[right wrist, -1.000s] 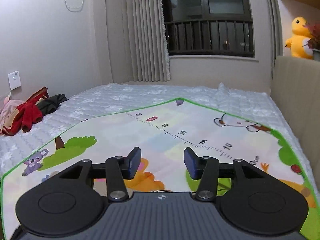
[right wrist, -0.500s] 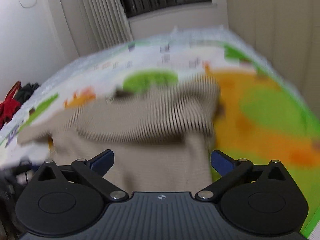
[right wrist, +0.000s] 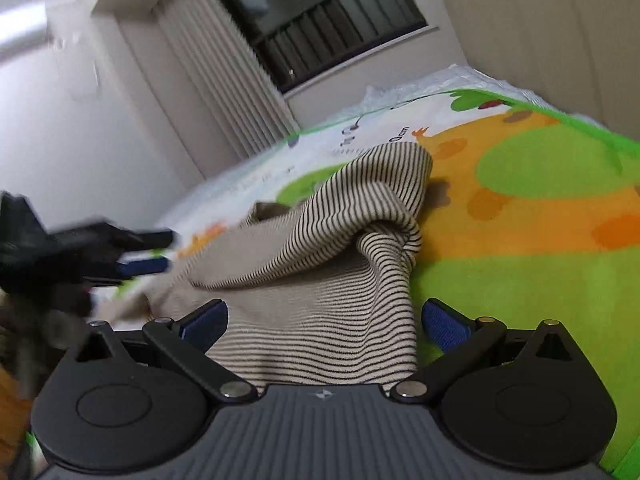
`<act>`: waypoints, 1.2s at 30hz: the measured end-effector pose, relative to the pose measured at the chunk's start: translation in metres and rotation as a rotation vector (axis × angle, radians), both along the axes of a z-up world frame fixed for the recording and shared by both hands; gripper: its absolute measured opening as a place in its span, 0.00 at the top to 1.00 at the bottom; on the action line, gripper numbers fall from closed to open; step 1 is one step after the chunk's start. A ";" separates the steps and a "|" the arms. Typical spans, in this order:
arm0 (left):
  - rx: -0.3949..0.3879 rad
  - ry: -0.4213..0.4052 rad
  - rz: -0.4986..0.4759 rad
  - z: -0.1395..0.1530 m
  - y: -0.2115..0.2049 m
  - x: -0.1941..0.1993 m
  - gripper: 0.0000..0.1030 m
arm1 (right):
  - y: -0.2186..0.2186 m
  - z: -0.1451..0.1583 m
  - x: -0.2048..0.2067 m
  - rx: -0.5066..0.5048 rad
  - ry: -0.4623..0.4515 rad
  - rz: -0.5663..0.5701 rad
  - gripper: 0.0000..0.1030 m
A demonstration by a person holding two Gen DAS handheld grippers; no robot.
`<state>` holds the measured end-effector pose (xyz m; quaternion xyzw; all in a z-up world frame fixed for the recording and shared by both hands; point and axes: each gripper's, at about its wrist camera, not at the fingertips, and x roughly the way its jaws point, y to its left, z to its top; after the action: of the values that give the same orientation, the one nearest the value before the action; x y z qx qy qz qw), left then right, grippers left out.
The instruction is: Fold clothes
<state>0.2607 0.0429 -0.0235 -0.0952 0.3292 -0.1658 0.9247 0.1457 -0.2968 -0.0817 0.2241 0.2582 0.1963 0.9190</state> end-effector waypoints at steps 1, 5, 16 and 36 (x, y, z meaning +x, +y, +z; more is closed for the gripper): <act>0.035 0.003 0.006 -0.003 -0.006 0.007 0.23 | -0.001 0.000 0.000 0.006 -0.003 -0.001 0.00; 0.107 0.072 0.010 -0.021 -0.022 0.030 0.42 | -0.001 -0.001 0.001 0.013 -0.008 0.000 0.00; 0.274 -0.196 -0.011 0.014 -0.047 0.014 0.94 | -0.011 -0.006 0.000 0.089 -0.027 0.001 0.00; 0.177 -0.104 0.407 -0.004 0.115 -0.014 0.36 | -0.014 -0.010 0.002 0.122 -0.032 0.000 0.00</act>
<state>0.2469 0.1575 -0.0272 -0.0694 0.2685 0.0489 0.9595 0.1474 -0.3113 -0.0914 0.2766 0.2308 0.2153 0.9077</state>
